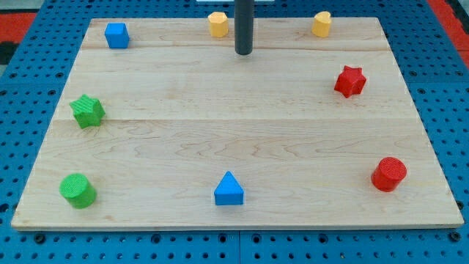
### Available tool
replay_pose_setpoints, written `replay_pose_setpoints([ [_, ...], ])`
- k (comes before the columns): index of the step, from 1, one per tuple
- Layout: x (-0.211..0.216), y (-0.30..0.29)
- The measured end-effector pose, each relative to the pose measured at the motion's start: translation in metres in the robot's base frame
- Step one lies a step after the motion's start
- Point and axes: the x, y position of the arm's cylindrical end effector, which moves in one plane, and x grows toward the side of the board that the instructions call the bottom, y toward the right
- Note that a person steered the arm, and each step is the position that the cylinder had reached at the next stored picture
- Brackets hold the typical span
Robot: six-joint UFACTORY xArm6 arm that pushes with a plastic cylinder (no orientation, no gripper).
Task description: Point your arm at the red star
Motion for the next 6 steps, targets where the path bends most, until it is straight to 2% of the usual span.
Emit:
replay_pose_setpoints([
  [2, -0.006, 0.079],
  [3, 0.013, 0.12],
  [6, 0.034, 0.173],
])
